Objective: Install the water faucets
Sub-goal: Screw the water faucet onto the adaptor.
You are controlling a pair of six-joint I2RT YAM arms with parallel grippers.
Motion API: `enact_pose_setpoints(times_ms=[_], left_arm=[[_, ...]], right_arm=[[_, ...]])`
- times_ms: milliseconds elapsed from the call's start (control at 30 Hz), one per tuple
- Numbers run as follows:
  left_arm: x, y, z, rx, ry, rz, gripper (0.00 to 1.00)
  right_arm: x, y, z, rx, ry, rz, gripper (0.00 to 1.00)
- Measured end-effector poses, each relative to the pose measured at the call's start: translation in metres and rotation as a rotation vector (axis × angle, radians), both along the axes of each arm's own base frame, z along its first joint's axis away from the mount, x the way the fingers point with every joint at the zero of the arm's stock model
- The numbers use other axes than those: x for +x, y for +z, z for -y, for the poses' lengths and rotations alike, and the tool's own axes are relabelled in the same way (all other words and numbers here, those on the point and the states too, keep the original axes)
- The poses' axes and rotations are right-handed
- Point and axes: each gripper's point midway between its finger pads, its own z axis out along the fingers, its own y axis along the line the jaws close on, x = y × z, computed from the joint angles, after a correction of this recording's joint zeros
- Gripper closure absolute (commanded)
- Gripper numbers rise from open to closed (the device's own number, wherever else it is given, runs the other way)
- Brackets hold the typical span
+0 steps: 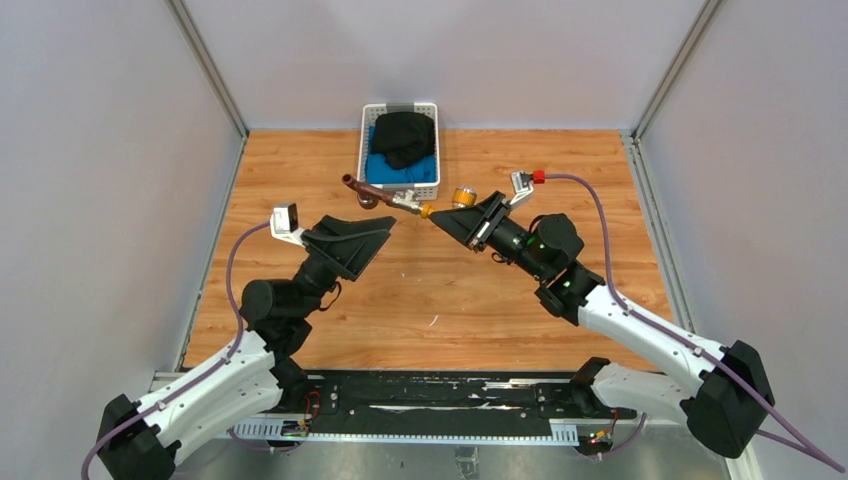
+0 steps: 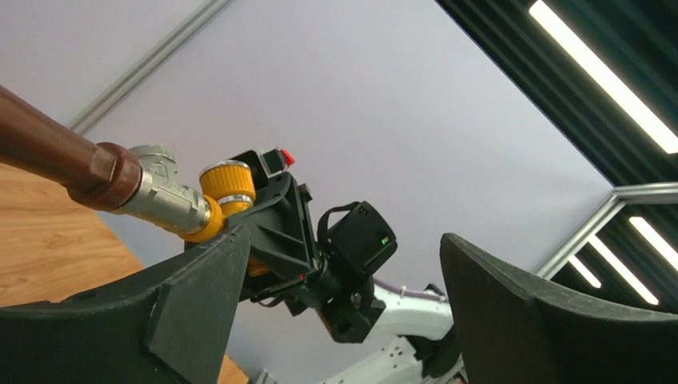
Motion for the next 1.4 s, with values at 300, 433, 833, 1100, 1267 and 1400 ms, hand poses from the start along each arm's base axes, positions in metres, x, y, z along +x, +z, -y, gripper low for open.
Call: enact_pose_setpoints(times_ms=[300,433,833,1100,1267,1400], left_arm=[[0.019,-0.029,0.019,0.024,0.044,-0.149,0.0],[0.035,-0.06,0.032,0.09,0.084,-0.244,0.0],[0.06,-0.057,0.029,0.043,0.193,-0.266,0.0],[0.069,-0.048,0.033,-0.008,0.208,-0.246,0.09],[0.071,-0.039,0.026,-0.056,0.235,-0.238,0.16],[0.074,-0.032,0.025,-0.07,0.248,-0.231,0.23]], right_arm=[[0.001,0.001,0.003,-0.013,-0.018,0.018,1.0],[0.001,-0.001,0.003,-0.018,-0.018,0.014,1.0],[-0.004,0.003,0.002,-0.013,-0.011,0.022,1.0],[-0.006,0.003,0.0,-0.013,-0.004,0.021,1.0],[-0.007,0.003,-0.001,-0.012,0.0,0.022,1.0],[-0.008,0.003,-0.002,-0.012,0.003,0.022,1.0]])
